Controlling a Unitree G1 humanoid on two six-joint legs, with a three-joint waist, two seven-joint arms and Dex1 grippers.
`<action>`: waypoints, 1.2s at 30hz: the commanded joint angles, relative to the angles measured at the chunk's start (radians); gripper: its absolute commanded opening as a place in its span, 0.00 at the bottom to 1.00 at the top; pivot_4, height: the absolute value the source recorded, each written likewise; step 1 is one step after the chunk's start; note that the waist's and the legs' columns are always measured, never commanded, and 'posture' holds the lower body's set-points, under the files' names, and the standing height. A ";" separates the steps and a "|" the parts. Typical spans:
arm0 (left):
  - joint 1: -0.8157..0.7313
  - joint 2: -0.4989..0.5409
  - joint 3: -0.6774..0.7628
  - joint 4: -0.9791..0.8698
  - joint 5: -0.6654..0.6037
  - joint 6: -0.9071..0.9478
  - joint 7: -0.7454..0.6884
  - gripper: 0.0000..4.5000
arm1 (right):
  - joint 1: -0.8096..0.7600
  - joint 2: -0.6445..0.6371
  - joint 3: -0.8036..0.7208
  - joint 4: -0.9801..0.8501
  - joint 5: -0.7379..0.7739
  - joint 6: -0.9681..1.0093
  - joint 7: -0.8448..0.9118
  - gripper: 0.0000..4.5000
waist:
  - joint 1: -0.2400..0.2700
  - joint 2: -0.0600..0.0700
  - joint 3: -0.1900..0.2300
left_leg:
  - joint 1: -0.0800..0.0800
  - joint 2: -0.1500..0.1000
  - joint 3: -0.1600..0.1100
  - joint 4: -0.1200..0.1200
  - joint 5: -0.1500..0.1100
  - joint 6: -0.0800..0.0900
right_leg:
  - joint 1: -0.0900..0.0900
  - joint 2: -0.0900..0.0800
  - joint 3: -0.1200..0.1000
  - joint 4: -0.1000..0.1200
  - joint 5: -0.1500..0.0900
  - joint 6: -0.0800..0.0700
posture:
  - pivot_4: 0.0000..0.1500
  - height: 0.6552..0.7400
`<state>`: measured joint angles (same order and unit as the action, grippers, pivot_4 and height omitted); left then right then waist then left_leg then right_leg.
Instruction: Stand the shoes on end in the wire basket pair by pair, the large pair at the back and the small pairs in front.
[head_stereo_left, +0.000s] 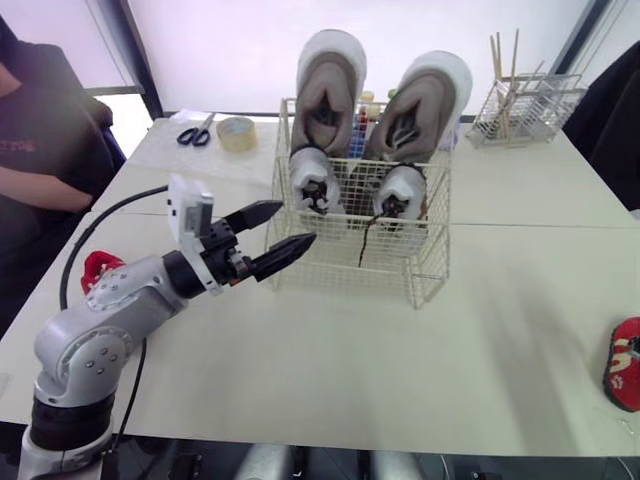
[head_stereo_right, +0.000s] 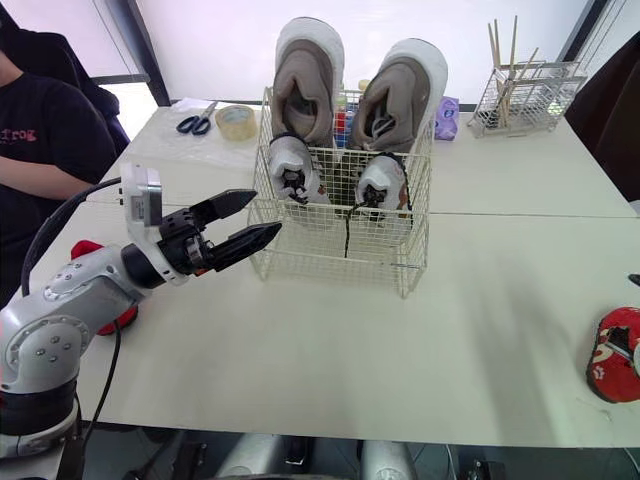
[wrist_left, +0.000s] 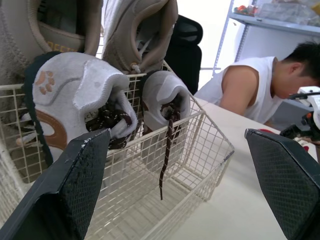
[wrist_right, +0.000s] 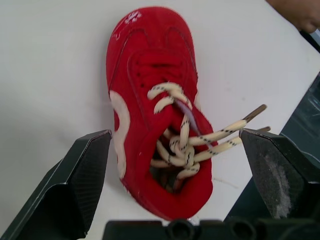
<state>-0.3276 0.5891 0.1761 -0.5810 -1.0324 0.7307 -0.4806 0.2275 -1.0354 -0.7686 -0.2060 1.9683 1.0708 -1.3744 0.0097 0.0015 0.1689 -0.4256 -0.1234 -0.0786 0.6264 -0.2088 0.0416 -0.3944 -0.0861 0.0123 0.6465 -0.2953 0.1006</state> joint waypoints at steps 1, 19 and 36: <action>-0.014 -0.004 0.009 -0.017 0.010 -0.027 -0.001 0.99 | -0.065 -0.016 0.011 0.026 0.004 0.047 -0.040 1.00 | 0.002 0.000 0.000 | 0.000 0.000 0.000 0.000 0.000 0.000 | 0.000 0.000 0.000 0.000 0.000 0.000 | 1.00 1.00; -0.017 -0.020 0.007 -0.031 0.039 -0.044 0.021 0.99 | 0.348 -0.315 -0.173 0.268 0.004 0.411 0.482 1.00 | 0.002 0.001 0.001 | 0.000 0.000 0.000 0.001 -0.001 0.002 | 0.003 0.001 -0.002 -0.003 0.000 0.001 | 1.00 1.00; -0.048 -0.030 0.002 -0.009 0.078 -0.050 0.019 1.00 | 0.256 -0.699 0.241 0.600 0.004 0.513 1.024 0.50 | 0.006 -0.001 0.002 | -0.004 0.003 0.001 -0.002 -0.004 0.005 | 0.004 0.001 -0.003 -0.018 0.002 0.002 | 1.00 1.00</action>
<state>-0.3620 0.5533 0.1706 -0.5814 -0.9626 0.7021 -0.4541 0.5025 -1.7099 -0.5496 0.3717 1.9689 1.5806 -0.3630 0.0158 0.0009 0.1712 -0.4301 -0.1211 -0.0772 0.6246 -0.2129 0.0468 -0.3907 -0.0854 0.0094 0.6284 -0.2934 0.1027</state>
